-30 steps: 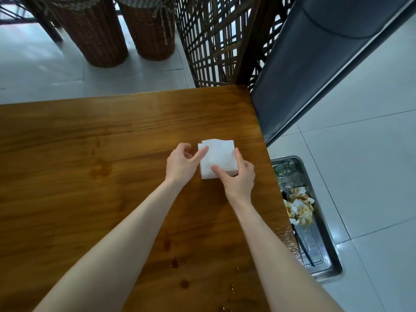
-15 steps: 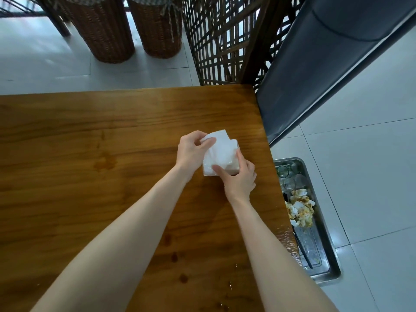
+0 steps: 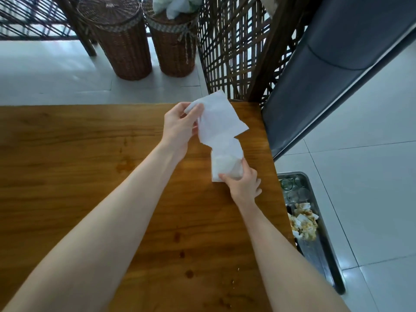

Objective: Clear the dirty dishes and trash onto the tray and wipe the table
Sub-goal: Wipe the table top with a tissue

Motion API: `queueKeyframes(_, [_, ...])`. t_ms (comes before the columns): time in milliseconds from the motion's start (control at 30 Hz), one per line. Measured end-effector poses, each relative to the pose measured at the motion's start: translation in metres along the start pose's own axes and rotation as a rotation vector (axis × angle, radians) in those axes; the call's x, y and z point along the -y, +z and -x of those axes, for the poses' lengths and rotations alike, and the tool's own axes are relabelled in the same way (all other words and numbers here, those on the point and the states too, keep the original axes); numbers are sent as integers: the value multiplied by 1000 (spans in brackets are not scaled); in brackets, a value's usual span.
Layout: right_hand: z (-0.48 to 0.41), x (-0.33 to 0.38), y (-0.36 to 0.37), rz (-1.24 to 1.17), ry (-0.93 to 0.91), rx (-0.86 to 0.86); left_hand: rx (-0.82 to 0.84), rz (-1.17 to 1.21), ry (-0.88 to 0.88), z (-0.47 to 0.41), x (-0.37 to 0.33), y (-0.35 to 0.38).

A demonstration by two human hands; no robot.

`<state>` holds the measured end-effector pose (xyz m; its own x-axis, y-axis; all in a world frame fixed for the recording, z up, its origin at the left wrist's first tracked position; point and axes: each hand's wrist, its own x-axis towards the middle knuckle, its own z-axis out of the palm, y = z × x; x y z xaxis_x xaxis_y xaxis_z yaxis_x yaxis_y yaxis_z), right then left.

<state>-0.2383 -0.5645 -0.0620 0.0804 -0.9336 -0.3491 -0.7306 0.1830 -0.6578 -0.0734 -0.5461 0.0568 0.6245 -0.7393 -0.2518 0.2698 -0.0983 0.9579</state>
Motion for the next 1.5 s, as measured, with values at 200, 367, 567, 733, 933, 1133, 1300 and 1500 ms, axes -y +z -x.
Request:
queueKeyframes(200, [30, 11, -20, -238, -115, 161, 27, -124, -68, 33, 20, -27])
queueKeyframes(367, [82, 2, -23, -545, -89, 352, 58, -198, -162, 80, 50, -52])
queueKeyframes(567, [135, -34, -3, -597, 27, 369, 99, -291, -275, 141, 94, -85])
queueKeyframes(733, [169, -62, 8, -394, 24, 259, 72, -326, -299, 183, 124, -107])
queueKeyframes(933, [195, -83, 15, -185, -1, 208, -67, -527, -229, 215, 149, -121])
queueKeyframes(1133, [206, -91, 23, -66, -113, -13, -288, -803, -28, 248, 178, -153])
queueKeyframes(1300, [202, -86, 40, 88, -333, 80, -251, -1159, 37, 276, 207, -193])
queueKeyframes(1500, [187, -83, 56, 243, -427, 127, -138, -1450, 52, 279, 217, -202])
